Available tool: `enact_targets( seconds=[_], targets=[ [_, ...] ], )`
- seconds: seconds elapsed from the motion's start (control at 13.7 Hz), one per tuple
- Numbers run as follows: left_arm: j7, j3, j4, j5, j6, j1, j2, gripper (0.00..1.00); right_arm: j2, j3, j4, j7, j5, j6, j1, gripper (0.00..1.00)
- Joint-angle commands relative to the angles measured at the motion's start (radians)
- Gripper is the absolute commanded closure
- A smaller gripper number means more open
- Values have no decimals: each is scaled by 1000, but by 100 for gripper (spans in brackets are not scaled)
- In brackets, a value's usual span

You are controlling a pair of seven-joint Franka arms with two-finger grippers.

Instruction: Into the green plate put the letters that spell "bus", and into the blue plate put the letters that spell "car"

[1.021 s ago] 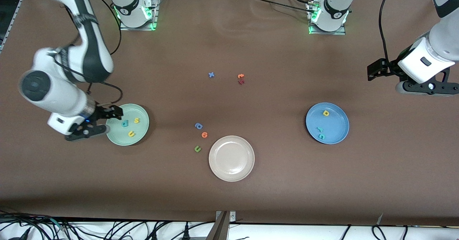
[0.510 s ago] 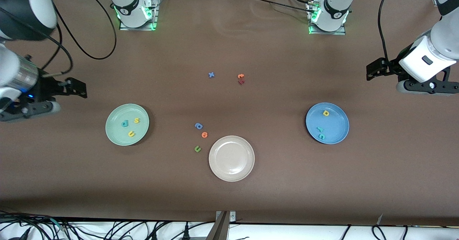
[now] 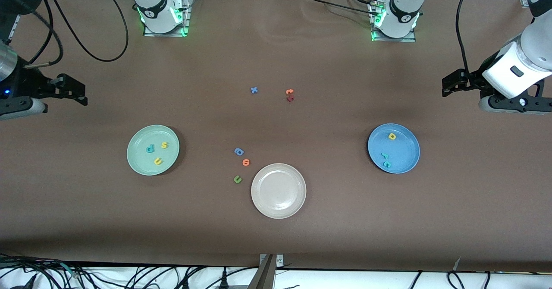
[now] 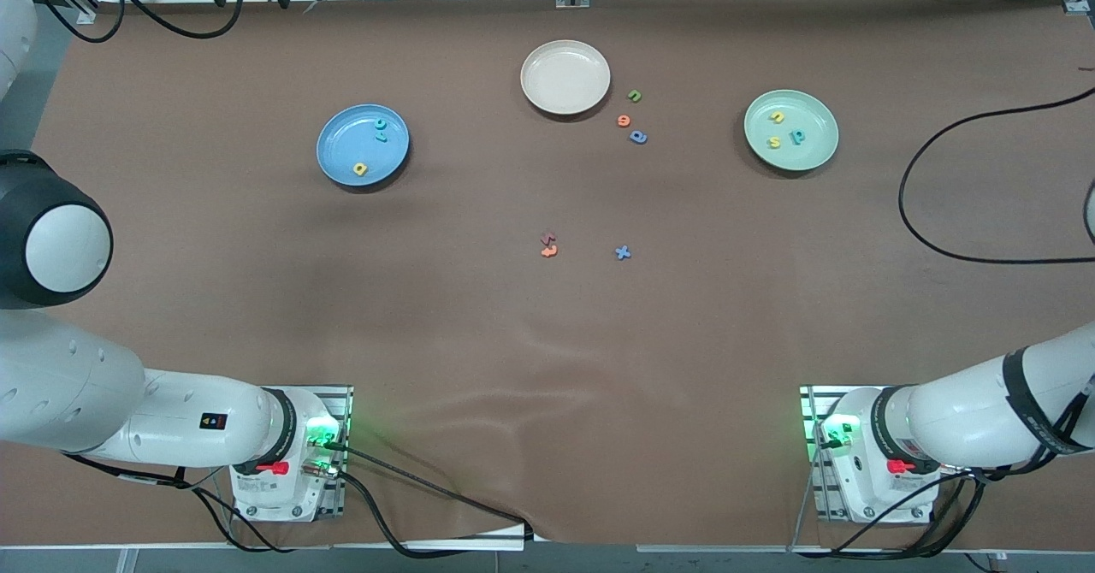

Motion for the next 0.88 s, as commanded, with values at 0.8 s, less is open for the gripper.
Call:
enact_targets(
  seconds=[0.8],
  targets=[
    [5, -3, 17, -8, -16, -2, -3, 0, -51, 38, -79, -20, -8, 48, -50, 0]
  ],
)
